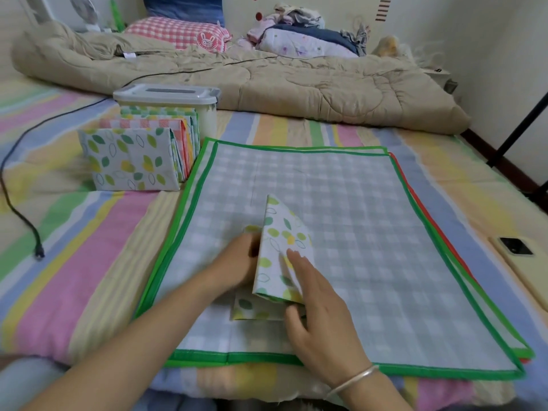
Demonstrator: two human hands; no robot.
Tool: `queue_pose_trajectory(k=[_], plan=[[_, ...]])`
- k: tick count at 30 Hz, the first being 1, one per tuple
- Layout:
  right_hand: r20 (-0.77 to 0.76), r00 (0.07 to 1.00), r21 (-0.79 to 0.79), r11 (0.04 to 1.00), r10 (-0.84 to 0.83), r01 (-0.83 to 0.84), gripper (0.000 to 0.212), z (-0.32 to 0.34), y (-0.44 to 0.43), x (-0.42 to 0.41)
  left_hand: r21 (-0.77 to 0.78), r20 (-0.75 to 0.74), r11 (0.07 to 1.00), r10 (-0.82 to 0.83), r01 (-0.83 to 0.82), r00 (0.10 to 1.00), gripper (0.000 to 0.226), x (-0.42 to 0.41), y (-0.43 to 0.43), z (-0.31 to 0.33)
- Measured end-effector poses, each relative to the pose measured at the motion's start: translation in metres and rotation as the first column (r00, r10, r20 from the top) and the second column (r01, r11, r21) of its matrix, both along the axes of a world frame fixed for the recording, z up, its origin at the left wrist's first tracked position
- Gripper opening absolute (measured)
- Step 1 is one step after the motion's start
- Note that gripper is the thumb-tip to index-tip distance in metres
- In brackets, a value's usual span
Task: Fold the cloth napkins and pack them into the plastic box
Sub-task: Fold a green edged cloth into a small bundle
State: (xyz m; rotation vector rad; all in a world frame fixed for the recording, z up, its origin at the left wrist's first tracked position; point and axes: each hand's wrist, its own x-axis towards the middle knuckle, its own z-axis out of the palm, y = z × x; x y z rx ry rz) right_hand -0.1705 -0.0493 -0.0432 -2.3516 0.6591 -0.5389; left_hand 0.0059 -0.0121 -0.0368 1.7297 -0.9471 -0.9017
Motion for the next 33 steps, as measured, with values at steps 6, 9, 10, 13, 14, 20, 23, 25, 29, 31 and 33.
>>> queue_pose_trajectory(k=[6,9,10,13,14,20,23,25,29,31,33], plan=[[0.044,0.999,-0.152,0.988,-0.012,0.019,0.079,-0.015,-0.009,-0.006,-0.051,-0.107,0.999,-0.02,0.014,0.994,0.026,0.003,0.0,-0.004],[0.055,0.997,-0.197,0.978,-0.06,0.07,0.087,-0.02,-0.013,-0.005,-0.02,-0.385,0.979,0.18,-0.203,0.905,0.05,0.009,-0.004,0.004],[0.036,0.998,-0.236,0.97,-0.058,0.065,0.091,-0.021,-0.014,-0.005,-0.016,-0.416,0.976,0.192,-0.218,0.889,0.063,0.012,-0.006,0.007],[-0.023,0.999,-0.281,0.959,-0.033,0.025,0.101,-0.026,-0.016,-0.003,0.019,-0.294,0.99,0.142,-0.143,0.945,0.064,0.007,-0.009,0.011],[-0.032,0.999,-0.271,0.963,-0.023,0.014,0.1,-0.028,-0.017,-0.003,0.029,-0.261,0.989,0.151,-0.148,0.953,0.051,0.005,-0.01,0.01],[0.045,0.998,0.02,0.999,0.039,-0.04,0.077,-0.025,-0.017,-0.01,0.055,-0.188,0.963,0.269,-0.263,0.945,0.044,0.012,-0.005,-0.001],[0.049,0.997,-0.012,0.998,0.056,-0.056,0.076,-0.029,-0.02,-0.012,0.062,-0.172,0.967,0.253,-0.246,0.952,0.05,0.014,0.001,-0.003],[0.016,0.998,-0.117,0.992,0.058,-0.055,0.078,-0.035,-0.02,-0.01,0.072,-0.143,0.968,0.249,-0.241,0.958,0.052,0.015,0.004,-0.004],[-0.039,0.999,-0.375,0.926,0.038,-0.05,0.066,-0.035,-0.016,-0.001,0.107,0.054,0.959,0.257,-0.261,0.965,0.065,0.018,0.009,-0.009],[-0.116,0.993,-0.463,0.884,0.016,-0.069,0.051,-0.03,-0.012,0.005,0.106,0.246,0.955,0.244,-0.277,0.938,0.082,0.015,0.012,-0.01],[-0.149,0.989,-0.5,0.862,0.012,-0.086,0.037,-0.029,-0.01,0.008,0.103,0.496,0.957,0.187,-0.272,0.848,0.091,0.007,0.016,-0.011]])
